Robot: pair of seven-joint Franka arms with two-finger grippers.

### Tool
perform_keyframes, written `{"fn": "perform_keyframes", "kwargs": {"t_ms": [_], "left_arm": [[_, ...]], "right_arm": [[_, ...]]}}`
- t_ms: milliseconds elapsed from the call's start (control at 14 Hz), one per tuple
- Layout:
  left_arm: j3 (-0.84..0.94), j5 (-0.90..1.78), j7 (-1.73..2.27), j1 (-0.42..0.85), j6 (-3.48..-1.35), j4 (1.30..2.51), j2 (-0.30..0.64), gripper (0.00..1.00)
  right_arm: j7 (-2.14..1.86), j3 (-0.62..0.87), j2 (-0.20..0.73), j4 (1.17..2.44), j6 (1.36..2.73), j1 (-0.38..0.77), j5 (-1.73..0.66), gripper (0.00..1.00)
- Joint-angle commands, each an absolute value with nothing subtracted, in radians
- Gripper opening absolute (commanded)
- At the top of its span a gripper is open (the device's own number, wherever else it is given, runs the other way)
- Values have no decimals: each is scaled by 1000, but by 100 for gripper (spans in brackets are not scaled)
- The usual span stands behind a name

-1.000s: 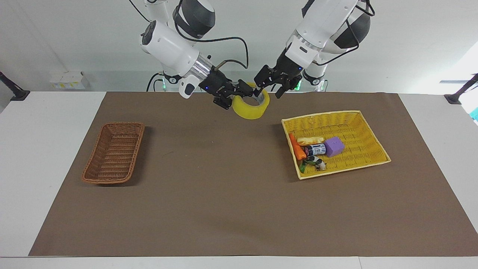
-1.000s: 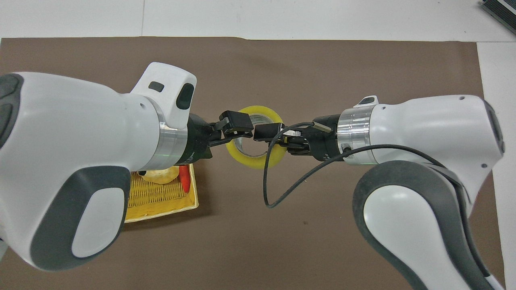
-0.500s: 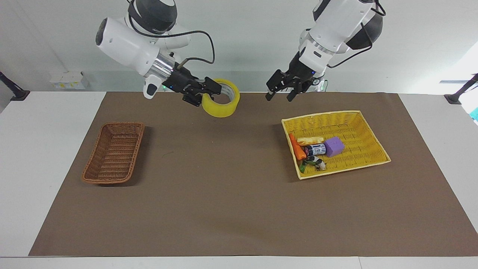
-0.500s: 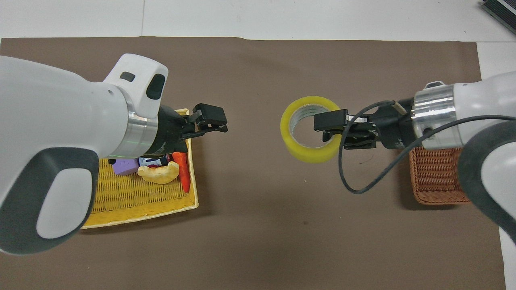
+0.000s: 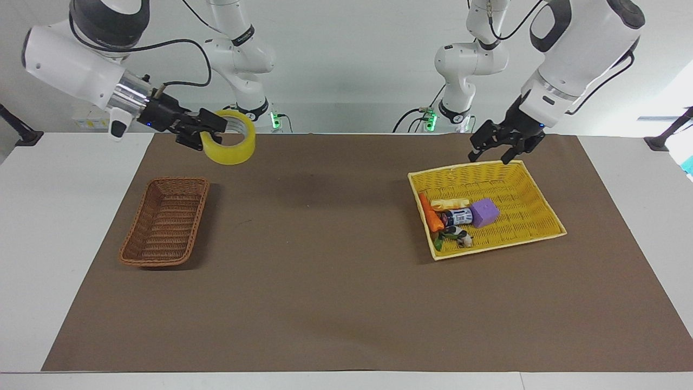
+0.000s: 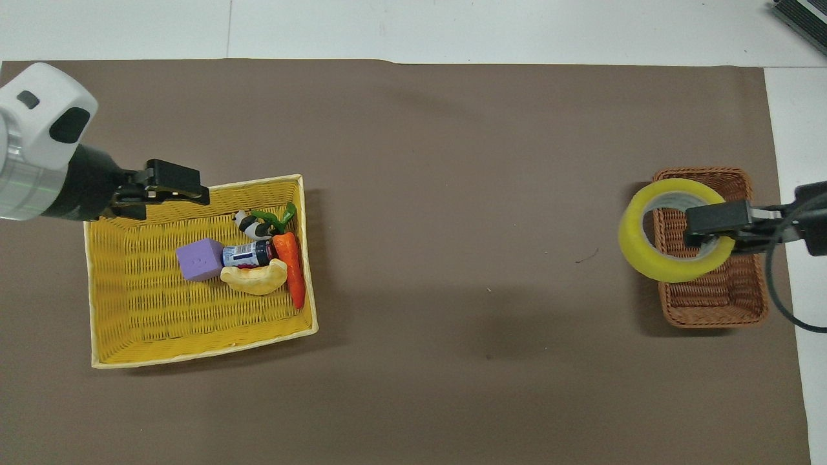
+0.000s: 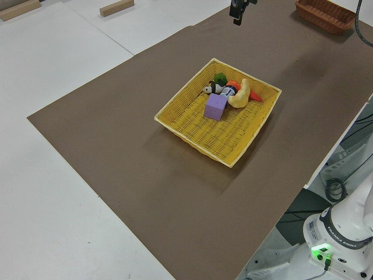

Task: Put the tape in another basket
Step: 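Carry the tape with the right gripper while the left gripper withdraws, then lower the tape into the brown basket and open the right gripper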

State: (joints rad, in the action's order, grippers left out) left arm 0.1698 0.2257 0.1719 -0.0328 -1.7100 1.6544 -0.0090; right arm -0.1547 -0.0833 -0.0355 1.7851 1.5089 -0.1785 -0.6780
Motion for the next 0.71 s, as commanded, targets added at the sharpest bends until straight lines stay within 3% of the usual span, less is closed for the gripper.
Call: {"fn": "perform_keyframes", "kwargs": {"t_ms": [0,143,286,643], "left_arm": [[183,100,68,-66,-1698,1669,-29,100],[181,43,-21,-104,-1700,1661,-25,100],[181,29,-92,-147,-1694,1661,-31,100],[179,31,-100,-176,-1585,1594,-28,100]], "right_arm": [[-216,-69,-57,1784,1540,-248,-522,0],[-210,-68,-19,1802,1609,-293,-499,0],[-289,-66,90,1801,1643,-357,-502,0],[-437,-67,230,1809,1761,-406,-502,0]]}}
